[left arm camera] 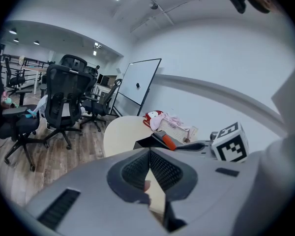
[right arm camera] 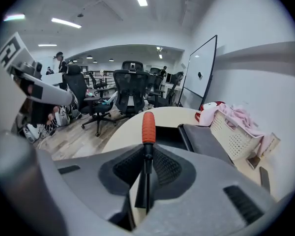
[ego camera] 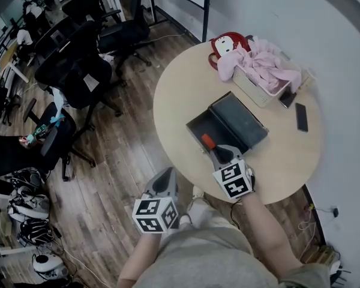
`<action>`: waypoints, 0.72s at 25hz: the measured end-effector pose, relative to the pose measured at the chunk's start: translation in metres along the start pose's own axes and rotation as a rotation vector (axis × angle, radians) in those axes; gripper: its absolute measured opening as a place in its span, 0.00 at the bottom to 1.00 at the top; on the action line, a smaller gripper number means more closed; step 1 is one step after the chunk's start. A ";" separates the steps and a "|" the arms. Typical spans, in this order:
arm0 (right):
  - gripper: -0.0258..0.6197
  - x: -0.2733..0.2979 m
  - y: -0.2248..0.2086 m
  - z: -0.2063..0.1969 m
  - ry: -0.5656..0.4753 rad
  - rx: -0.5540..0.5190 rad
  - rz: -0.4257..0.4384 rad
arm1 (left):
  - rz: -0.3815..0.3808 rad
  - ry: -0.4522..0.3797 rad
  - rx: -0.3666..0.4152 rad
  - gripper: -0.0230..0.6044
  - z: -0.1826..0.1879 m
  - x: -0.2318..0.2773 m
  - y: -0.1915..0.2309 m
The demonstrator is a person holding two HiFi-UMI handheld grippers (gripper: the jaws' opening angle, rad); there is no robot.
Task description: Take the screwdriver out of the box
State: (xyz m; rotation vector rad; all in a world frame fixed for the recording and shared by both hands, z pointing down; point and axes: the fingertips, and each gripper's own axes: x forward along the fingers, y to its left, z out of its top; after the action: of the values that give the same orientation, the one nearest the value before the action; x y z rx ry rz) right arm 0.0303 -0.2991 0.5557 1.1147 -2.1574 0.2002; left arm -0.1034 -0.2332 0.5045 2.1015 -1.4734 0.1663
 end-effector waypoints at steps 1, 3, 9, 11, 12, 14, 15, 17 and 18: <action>0.12 -0.007 0.003 0.001 -0.015 0.014 -0.005 | -0.004 -0.003 0.003 0.04 -0.002 -0.005 -0.002; 0.11 -0.021 0.011 0.001 -0.040 0.036 -0.018 | -0.012 -0.009 0.010 0.04 -0.005 -0.016 -0.007; 0.12 -0.065 0.035 -0.003 -0.098 0.079 -0.062 | -0.042 -0.020 0.024 0.04 -0.017 -0.049 -0.020; 0.11 -0.080 0.040 -0.005 -0.119 0.094 -0.078 | -0.051 -0.023 0.029 0.04 -0.021 -0.057 -0.026; 0.12 -0.088 0.043 -0.006 -0.129 0.099 -0.085 | -0.055 -0.025 0.030 0.04 -0.024 -0.062 -0.028; 0.12 -0.103 0.049 -0.006 -0.150 0.109 -0.100 | -0.063 -0.027 0.033 0.04 -0.029 -0.071 -0.032; 0.11 -0.110 0.053 -0.007 -0.159 0.114 -0.107 | -0.068 -0.027 0.034 0.04 -0.032 -0.075 -0.034; 0.11 -0.124 0.058 -0.009 -0.176 0.125 -0.121 | -0.078 -0.028 0.038 0.04 -0.037 -0.082 -0.039; 0.12 -0.131 0.061 -0.010 -0.184 0.130 -0.129 | -0.084 -0.029 0.040 0.04 -0.038 -0.086 -0.042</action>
State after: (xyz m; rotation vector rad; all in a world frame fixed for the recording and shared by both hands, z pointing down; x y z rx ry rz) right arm 0.0405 -0.1709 0.4901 1.3896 -2.2485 0.1877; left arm -0.0910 -0.1330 0.4860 2.2022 -1.4062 0.1351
